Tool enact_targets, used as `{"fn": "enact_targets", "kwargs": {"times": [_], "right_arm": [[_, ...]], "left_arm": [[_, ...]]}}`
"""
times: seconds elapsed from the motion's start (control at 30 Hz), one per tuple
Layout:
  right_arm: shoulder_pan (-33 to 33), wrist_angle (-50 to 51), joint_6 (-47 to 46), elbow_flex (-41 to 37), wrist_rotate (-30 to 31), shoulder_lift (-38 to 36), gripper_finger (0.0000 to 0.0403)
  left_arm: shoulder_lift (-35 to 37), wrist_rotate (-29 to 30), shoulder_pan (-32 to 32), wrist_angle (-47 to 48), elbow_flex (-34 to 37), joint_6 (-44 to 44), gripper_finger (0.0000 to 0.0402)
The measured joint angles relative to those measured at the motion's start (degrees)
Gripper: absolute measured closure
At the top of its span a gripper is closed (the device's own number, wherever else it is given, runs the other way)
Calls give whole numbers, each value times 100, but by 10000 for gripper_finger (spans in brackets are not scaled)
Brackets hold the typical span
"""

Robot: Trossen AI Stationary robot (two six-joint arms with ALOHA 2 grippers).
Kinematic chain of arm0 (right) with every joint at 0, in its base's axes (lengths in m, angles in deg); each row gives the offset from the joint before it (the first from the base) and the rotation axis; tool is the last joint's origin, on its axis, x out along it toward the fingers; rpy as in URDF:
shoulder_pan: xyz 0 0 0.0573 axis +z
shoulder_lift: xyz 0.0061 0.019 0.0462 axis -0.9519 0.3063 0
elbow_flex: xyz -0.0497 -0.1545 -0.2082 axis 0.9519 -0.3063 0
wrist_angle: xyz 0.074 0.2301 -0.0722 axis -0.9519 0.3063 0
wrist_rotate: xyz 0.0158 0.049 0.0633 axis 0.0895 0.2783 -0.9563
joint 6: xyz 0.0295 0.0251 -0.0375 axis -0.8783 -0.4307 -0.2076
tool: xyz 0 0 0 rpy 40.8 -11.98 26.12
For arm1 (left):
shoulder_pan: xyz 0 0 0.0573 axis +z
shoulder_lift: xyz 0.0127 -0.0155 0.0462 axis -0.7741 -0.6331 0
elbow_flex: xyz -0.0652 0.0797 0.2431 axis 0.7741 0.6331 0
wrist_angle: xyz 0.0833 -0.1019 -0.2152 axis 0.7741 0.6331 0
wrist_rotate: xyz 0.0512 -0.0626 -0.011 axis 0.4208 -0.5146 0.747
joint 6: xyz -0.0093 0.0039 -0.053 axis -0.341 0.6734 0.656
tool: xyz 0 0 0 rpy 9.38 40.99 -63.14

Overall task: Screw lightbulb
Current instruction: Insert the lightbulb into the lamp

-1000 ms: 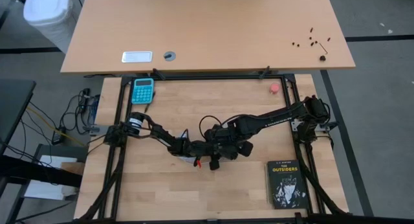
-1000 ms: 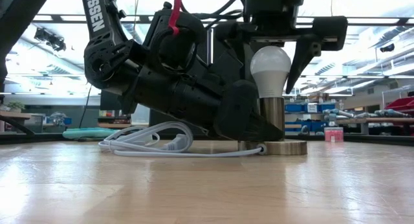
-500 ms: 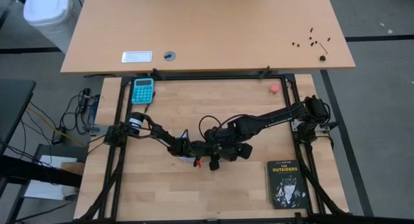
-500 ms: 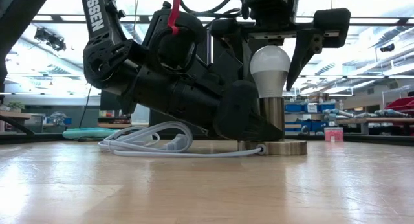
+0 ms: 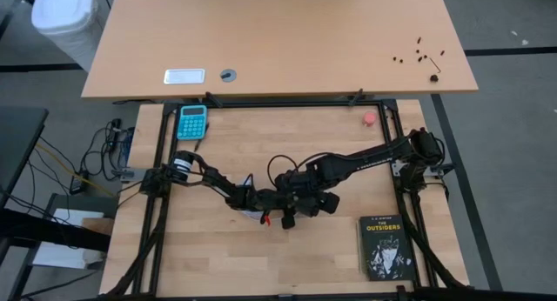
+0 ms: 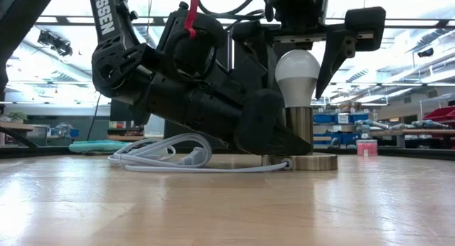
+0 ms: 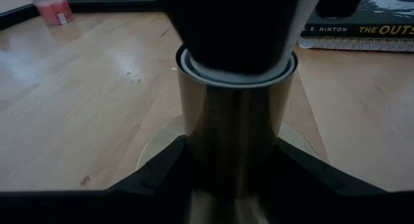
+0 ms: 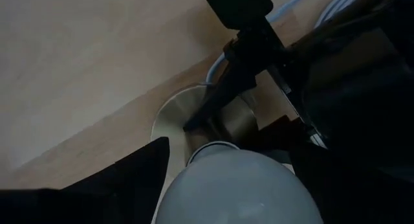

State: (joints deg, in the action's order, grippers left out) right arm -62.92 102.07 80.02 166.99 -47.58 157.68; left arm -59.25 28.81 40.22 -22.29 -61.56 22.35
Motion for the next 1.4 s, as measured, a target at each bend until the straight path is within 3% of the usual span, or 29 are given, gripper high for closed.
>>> {"fn": "enact_targets", "kwargs": {"times": [0.47,1.27,1.4], "right_arm": [[-108,-169,269,-241,-4,0,96],[-108,-190,106,-252,18,0,97],[-112,-190,20,-252,18,0,114]], "left_arm": [[0,0,4,-2,-4,-1,202],[0,2,0,-5,-4,1,202],[0,2,0,-5,-4,3,202]]}}
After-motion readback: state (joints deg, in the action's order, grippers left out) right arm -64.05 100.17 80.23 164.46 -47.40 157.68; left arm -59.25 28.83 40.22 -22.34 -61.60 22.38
